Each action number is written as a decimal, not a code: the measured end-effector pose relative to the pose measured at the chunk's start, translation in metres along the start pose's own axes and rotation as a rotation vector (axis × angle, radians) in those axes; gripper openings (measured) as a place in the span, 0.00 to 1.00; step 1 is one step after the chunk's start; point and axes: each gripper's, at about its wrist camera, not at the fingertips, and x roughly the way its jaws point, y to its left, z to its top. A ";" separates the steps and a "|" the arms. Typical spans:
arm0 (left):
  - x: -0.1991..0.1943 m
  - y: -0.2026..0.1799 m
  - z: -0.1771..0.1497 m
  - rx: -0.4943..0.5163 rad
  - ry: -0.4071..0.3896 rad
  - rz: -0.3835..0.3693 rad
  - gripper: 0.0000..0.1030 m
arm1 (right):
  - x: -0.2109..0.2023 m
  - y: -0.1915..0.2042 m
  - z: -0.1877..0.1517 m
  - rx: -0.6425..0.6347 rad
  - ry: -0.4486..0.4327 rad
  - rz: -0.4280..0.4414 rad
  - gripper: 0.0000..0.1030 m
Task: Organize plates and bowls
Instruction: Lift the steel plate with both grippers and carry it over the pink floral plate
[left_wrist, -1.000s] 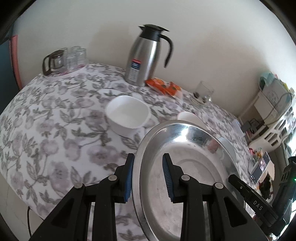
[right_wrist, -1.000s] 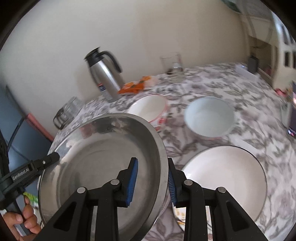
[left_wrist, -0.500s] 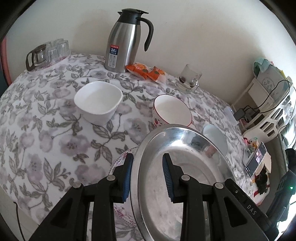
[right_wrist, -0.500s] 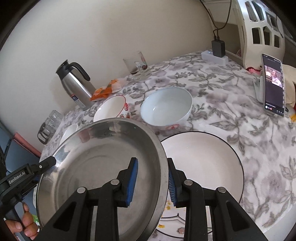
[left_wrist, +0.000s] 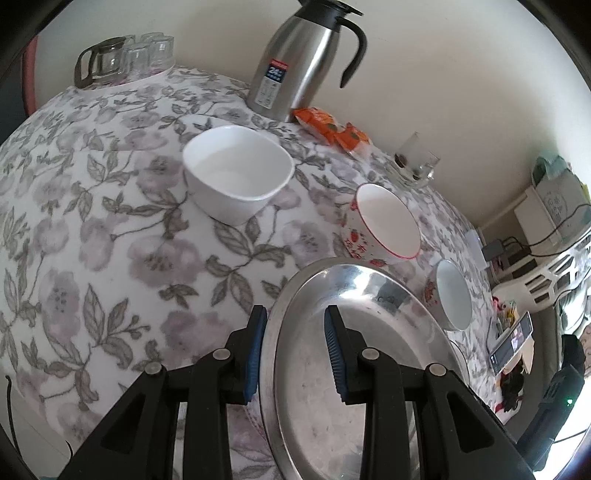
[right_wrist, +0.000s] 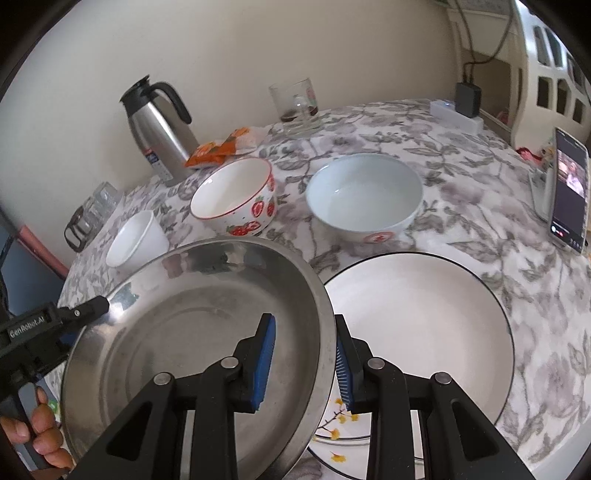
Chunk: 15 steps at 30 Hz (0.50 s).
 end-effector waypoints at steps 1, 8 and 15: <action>0.000 0.002 0.001 -0.006 0.000 0.002 0.31 | 0.002 0.002 0.000 -0.007 0.001 0.000 0.32; 0.005 0.016 0.005 -0.029 0.012 0.015 0.31 | 0.014 0.014 -0.002 -0.041 0.006 -0.002 0.32; 0.009 0.017 0.007 -0.005 0.017 0.046 0.32 | 0.022 0.018 -0.002 -0.052 0.021 -0.013 0.32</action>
